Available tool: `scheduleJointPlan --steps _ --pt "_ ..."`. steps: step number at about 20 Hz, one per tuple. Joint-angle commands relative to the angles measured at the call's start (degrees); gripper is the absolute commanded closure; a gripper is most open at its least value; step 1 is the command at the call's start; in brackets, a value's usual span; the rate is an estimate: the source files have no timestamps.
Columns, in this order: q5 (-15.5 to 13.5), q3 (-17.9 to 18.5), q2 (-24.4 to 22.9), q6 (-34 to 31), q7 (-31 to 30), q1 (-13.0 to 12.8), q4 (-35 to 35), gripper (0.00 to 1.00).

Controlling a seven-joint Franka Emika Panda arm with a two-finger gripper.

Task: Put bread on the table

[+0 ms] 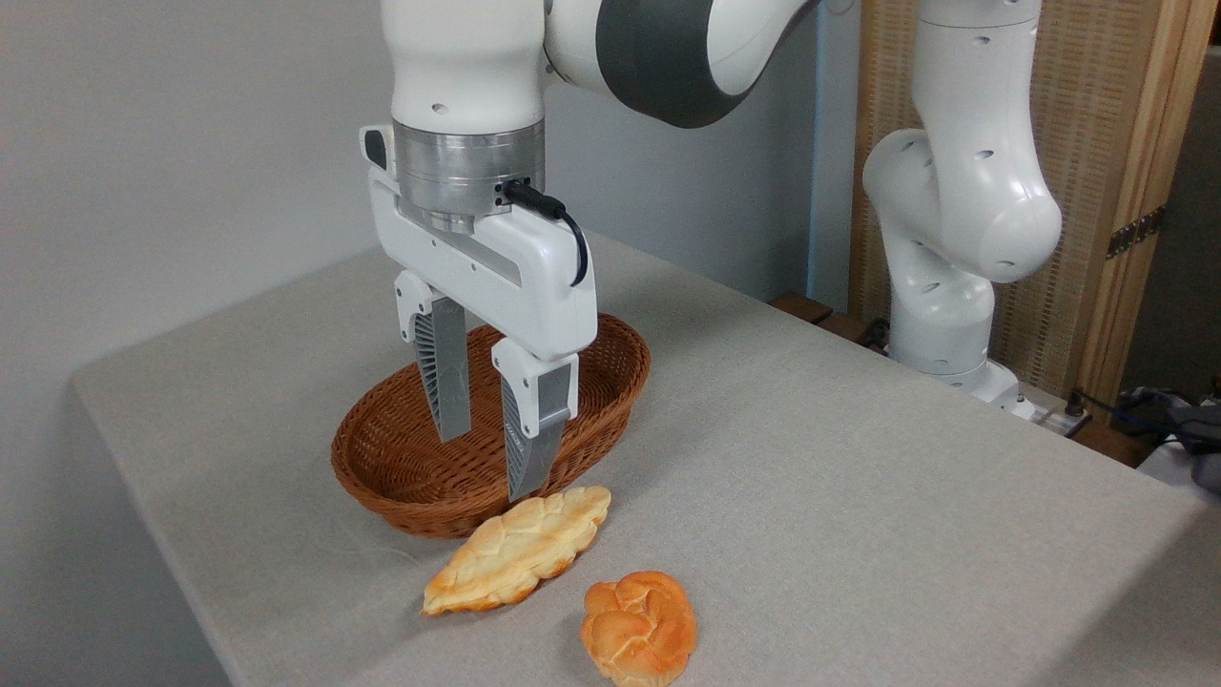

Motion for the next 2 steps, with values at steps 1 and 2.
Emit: scheduleJointPlan --steps 1,2 --pt "-1.29 0.19 -0.05 0.06 0.80 0.15 -0.04 0.00" --pt "-1.37 0.37 -0.14 0.14 0.80 0.24 -0.04 0.00"
